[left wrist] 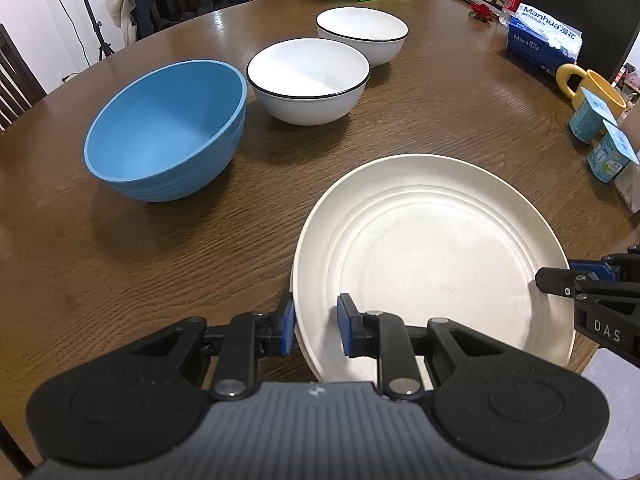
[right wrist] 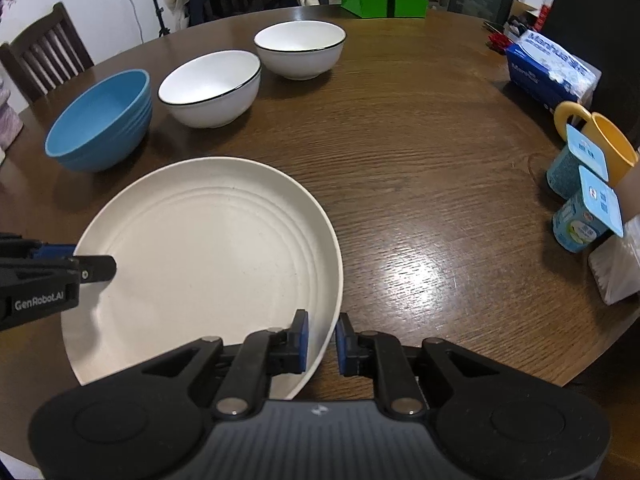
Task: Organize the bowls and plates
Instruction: 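Open both grippers to release the cream plate on the stack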
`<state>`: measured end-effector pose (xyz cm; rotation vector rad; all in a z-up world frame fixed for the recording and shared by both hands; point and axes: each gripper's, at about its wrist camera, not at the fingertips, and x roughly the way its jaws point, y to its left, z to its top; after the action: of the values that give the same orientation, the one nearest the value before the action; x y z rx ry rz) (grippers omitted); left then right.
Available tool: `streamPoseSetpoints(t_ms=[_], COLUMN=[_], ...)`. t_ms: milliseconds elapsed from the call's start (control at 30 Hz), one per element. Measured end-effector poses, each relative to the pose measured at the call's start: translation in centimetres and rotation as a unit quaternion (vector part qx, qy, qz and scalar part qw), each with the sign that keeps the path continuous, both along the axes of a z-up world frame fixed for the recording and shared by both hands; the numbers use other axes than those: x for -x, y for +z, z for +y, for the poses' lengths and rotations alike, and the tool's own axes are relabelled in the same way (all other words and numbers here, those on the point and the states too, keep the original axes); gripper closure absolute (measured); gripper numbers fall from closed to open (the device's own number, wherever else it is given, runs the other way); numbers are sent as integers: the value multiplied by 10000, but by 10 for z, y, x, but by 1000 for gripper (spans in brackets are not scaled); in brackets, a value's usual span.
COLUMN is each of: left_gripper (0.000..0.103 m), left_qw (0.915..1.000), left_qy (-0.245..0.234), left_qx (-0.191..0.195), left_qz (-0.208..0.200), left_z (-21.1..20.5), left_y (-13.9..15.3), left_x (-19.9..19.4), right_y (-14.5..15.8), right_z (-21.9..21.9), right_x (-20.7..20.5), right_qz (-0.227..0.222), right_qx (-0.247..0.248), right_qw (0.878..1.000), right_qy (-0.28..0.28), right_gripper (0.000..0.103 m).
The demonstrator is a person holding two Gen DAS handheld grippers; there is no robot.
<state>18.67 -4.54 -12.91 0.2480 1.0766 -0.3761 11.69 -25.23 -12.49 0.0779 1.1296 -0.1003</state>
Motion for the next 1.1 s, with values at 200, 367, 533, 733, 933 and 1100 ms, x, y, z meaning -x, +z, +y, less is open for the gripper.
streamPoseSetpoints(t_ms=[200,367,533,733,933,1100], left_gripper=[81,81,78,46,16,0], left_qw=[9999,9998,9998,9999,9988,9950], left_qy=[-45,-63,7,96,248,404], left_qx=[-131,-190,-202,-26,274,618], left_qz=[-89,-96,35,-47,-309,-666], left_z=[-3,-4,-3,3,16,33], left_y=[-2,-1,-5,1,20,40], left_x=[1,0,-3,-3,-1,7], right_y=[-3,-4,-4,-6,5,19], right_z=[9,10,9,0,-8,-11], right_x=[-4,-6,-6,-6,-2,4], right_qz=[-24,-1,7,35,-163,-406], right_qx=[290,306,263,1,-195,-385], right_qw=[9995,9994,9996,10000,9994,9980], right_qy=[147,142,105,-68,-219,-308], right_gripper=[88,87,87,87,46,19])
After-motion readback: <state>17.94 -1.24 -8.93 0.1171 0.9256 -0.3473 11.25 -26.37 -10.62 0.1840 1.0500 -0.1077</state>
